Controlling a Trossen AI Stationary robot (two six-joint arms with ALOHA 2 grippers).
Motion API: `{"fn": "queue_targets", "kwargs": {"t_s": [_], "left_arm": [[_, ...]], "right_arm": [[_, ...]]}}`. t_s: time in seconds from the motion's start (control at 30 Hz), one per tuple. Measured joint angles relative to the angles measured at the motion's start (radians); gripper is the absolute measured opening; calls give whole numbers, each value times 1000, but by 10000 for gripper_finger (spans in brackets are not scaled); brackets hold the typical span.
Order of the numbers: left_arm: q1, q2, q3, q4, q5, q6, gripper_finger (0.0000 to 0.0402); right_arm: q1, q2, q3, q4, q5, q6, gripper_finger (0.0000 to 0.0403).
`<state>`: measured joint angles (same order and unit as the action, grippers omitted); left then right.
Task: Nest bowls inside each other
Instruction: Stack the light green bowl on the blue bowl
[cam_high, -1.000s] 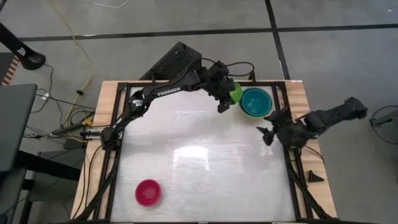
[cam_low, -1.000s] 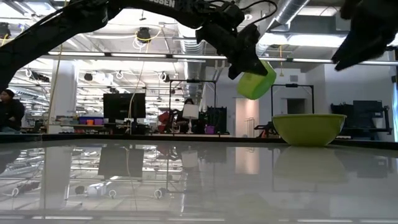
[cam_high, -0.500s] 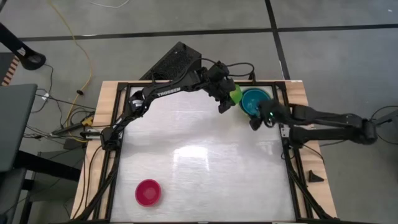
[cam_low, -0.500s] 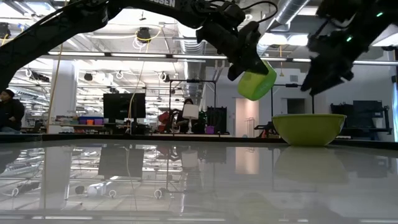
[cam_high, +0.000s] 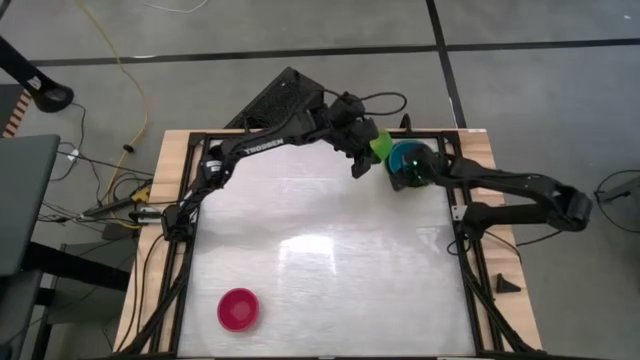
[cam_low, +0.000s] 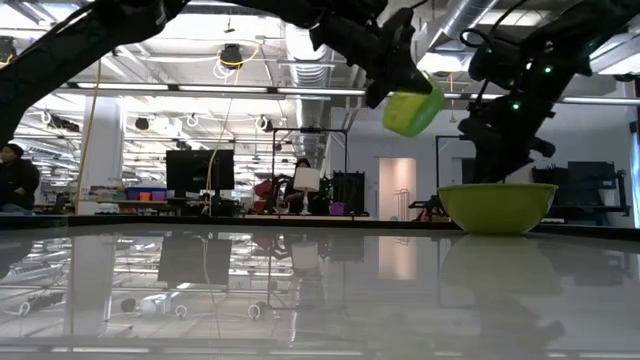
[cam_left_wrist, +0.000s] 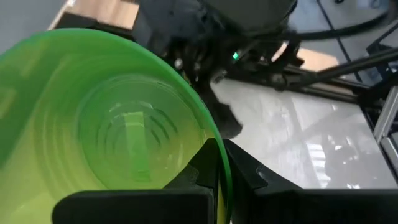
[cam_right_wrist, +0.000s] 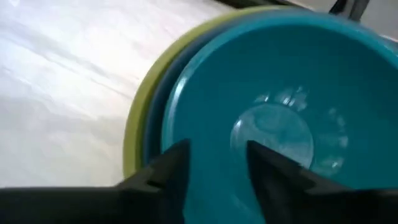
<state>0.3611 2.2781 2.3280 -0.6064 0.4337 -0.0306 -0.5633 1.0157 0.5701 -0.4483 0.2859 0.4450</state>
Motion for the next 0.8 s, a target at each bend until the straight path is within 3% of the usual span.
{"fn": "queue_targets", "kwargs": {"t_s": [0.17, 0.23, 0.4, 0.57, 0.8], "left_arm": [[0, -13, 0, -8, 3, -5, 0], [0, -17, 0, -12, 3, -5, 0], [0, -31, 0, -18, 5, -8, 0], [0, -51, 0, -32, -3, 4, 0], [21, -109, 0, -105, -50, 49, 0]], "right_arm": [[-38, 54, 0, 10, -72, 18, 47], [-52, 93, 0, 22, -145, 13, 19], [-53, 190, 1, 124, -283, 21, 35], [-18, 239, 1, 263, -370, 46, 19], [52, 265, 1, 441, -397, 150, 19]]}}
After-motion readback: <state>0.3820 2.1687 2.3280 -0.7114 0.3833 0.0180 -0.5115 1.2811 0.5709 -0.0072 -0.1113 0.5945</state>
